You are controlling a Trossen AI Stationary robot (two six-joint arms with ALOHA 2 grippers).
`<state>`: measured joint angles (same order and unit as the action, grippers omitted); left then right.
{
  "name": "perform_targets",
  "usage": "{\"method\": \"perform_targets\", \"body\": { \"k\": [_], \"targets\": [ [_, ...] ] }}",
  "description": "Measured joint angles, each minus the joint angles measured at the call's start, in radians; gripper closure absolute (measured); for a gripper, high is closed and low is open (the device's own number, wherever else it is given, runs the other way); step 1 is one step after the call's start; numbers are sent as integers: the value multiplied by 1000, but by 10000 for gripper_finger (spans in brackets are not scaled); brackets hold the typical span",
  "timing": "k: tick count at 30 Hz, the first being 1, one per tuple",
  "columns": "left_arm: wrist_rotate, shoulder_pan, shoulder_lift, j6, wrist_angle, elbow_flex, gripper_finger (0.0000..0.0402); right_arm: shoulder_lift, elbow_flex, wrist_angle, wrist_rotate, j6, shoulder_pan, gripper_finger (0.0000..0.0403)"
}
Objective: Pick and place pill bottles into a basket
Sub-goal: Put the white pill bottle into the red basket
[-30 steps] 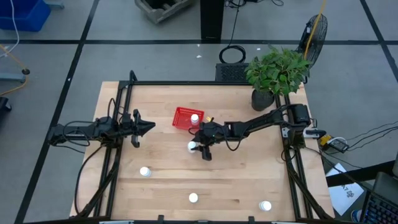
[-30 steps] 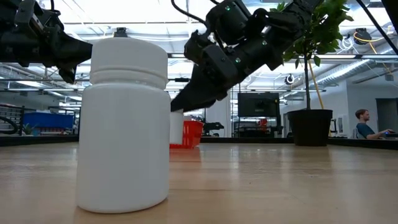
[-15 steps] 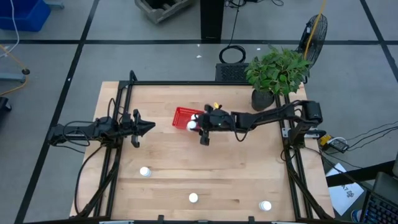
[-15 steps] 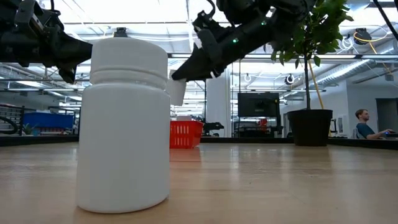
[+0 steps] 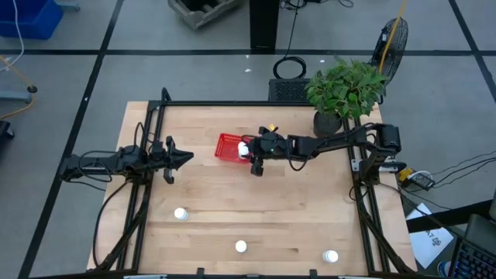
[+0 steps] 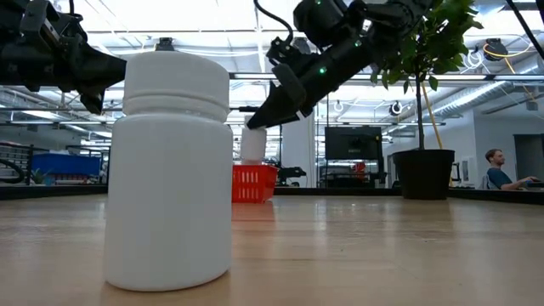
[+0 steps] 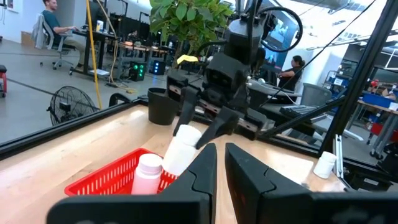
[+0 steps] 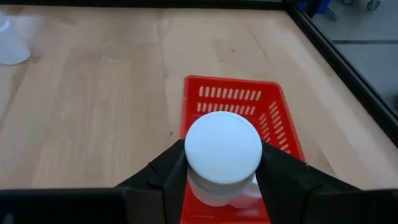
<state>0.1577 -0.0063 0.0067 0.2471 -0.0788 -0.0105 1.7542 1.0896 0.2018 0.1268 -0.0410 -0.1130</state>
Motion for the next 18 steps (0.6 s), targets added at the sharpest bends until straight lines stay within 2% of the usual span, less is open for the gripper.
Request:
{"method": "perform_targets", "body": {
  "k": [8, 13, 18],
  "targets": [
    [0, 0, 0, 0, 0, 0, 364, 0, -79, 91, -1, 7, -7, 248],
    [0, 0, 0, 0, 0, 0, 364, 0, -90, 134, -96, 54, -27, 245],
    [0, 0, 0, 0, 0, 0, 364, 0, -91, 124, -104, 56, -35, 247]
  ]
}}
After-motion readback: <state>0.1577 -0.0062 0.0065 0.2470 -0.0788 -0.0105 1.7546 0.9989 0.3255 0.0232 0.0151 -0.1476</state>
